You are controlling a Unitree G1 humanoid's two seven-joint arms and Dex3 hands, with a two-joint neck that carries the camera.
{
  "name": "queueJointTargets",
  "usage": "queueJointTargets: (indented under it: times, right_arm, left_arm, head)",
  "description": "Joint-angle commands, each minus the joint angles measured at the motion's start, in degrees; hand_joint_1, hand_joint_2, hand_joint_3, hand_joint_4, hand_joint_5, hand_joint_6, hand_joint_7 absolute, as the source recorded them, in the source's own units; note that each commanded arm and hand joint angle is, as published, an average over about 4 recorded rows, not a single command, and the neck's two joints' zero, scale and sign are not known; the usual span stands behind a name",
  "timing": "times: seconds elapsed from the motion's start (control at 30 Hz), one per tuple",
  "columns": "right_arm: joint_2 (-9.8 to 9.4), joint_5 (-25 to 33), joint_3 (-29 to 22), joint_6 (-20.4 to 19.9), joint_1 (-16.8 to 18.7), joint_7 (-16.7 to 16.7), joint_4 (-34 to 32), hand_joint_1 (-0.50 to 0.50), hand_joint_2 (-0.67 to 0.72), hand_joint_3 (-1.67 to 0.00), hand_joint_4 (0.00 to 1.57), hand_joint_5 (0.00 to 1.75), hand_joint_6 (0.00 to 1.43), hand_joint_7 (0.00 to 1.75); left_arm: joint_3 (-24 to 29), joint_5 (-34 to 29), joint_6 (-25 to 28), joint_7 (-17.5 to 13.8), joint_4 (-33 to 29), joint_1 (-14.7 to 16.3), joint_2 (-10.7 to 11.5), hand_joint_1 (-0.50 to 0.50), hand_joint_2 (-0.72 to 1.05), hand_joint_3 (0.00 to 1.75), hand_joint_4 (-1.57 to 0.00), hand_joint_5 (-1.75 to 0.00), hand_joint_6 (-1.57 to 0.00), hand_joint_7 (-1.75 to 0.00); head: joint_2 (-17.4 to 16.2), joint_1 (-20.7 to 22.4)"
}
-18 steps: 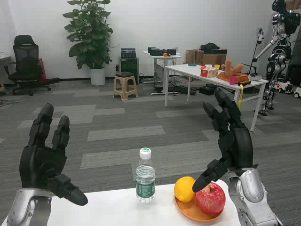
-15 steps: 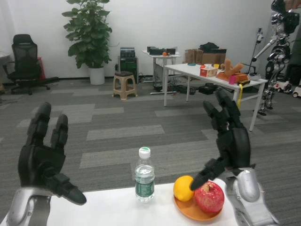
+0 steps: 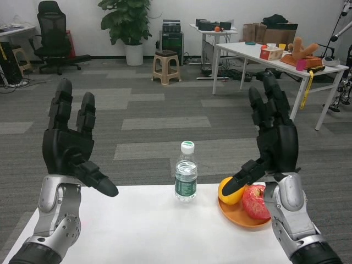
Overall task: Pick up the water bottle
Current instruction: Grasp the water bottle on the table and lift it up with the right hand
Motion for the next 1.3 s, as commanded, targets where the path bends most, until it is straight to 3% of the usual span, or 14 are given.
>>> queueJointTargets:
  times: [0.03, 0.2, 0.4, 0.67, 1.0, 1.3]
  right_arm:
    - [0.08, 0.2, 0.0, -0.8, -0.8, -0.2, 0.4, -0.46, 0.66, 0.00, 0.00, 0.00, 0.00, 0.00]
    - [0.08, 0.2, 0.1, -0.7, -0.8, -0.1, 0.7, -0.46, 0.66, 0.00, 0.00, 0.00, 0.00, 0.00]
    - [0.08, 0.2, 0.0, -0.4, -0.8, 0.3, 1.3, -0.46, 0.66, 0.00, 0.00, 0.00, 0.00, 0.00]
    - [-0.05, 0.2, 0.3, -0.2, -0.8, 0.7, 1.8, -0.46, 0.66, 0.00, 0.00, 0.00, 0.00, 0.00]
    - [-0.49, 0.2, 5.0, 1.1, -1.7, 1.4, 4.1, -0.46, 0.60, 0.00, 0.00, 0.00, 0.00, 0.00]
    - [0.74, 0.3, 15.6, 0.8, -10.9, -0.8, 19.4, -0.46, 0.60, 0.00, 0.00, 0.00, 0.00, 0.00]
  left_arm:
    - [0.3, -0.2, -0.5, 0.0, -0.3, 0.4, 0.3, -0.48, -0.72, 0.07, 0.00, 0.00, 0.00, 0.00]
    - [0.2, -0.2, -0.5, -0.1, -0.1, 0.4, 0.3, -0.48, -0.72, 0.09, 0.00, 0.00, 0.00, 0.00]
    - [0.1, 0.2, 0.3, -0.2, 0.8, 0.3, 0.3, -0.48, -0.72, 0.07, 0.00, 0.00, 0.00, 0.00]
    - [-0.5, 1.0, 6.6, -2.7, 2.0, -1.0, 1.1, -0.48, -0.72, 0.09, 0.00, 0.00, 0.00, 0.00]
    - [-1.8, 1.0, 8.2, -3.7, 3.1, -1.8, 1.6, -0.48, -0.72, 0.09, 0.00, 0.00, 0.00, 0.00]
    - [-2.0, 0.7, 8.2, -4.2, 3.5, -1.6, 1.1, -0.48, -0.72, 0.09, 0.00, 0.00, 0.00, 0.00]
  head:
    - [-2.3, -0.5]
    - [-7.7, -1.5]
    - [-10.0, -1.5]
    - [-16.4, -2.1]
    - [-16.5, -4.6]
    - [-14.1, -5.8]
